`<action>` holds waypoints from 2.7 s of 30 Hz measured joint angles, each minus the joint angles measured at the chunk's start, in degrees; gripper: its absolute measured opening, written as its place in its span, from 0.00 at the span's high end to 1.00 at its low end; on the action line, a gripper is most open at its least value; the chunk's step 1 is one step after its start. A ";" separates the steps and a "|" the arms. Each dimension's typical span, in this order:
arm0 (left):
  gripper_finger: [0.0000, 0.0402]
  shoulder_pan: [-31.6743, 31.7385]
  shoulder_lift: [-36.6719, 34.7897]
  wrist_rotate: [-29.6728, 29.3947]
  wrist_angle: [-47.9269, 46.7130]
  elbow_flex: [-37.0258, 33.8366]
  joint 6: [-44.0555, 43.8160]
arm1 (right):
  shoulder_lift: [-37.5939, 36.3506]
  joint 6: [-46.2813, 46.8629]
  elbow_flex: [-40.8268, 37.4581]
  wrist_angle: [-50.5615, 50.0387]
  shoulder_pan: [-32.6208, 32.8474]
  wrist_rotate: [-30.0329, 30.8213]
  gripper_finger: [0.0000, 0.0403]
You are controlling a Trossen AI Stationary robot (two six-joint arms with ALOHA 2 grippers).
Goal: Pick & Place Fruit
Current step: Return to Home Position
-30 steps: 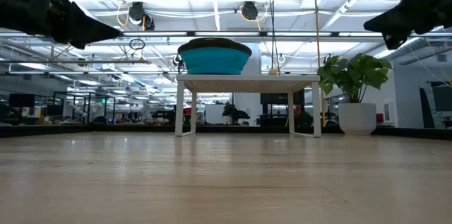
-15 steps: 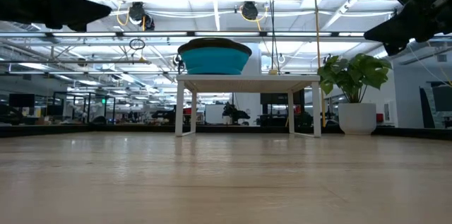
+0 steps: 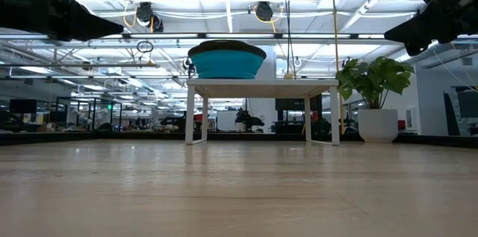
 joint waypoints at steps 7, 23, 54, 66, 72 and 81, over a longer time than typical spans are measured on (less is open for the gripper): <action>0.95 3.35 0.48 -0.45 4.88 0.00 1.24 | 0.01 1.43 0.00 0.00 0.00 -0.12 1.00; 0.95 3.79 0.46 3.00 5.87 0.00 -19.16 | 0.01 1.48 0.00 0.00 0.00 0.01 1.00; 0.95 8.08 -3.26 16.21 -1.53 0.02 -16.53 | -0.01 1.28 0.00 -0.09 0.00 0.03 1.00; 0.95 5.39 -3.41 17.40 -4.07 0.02 -14.06 | 0.01 1.38 -2.25 1.39 0.00 0.01 1.00; 0.95 5.32 -3.41 17.38 -4.54 0.02 -15.71 | -0.01 2.35 -3.44 2.77 0.00 -0.10 1.00; 0.95 5.32 -3.41 17.35 -4.54 0.02 -16.70 | 0.00 1.50 -3.50 3.41 0.00 -0.01 0.99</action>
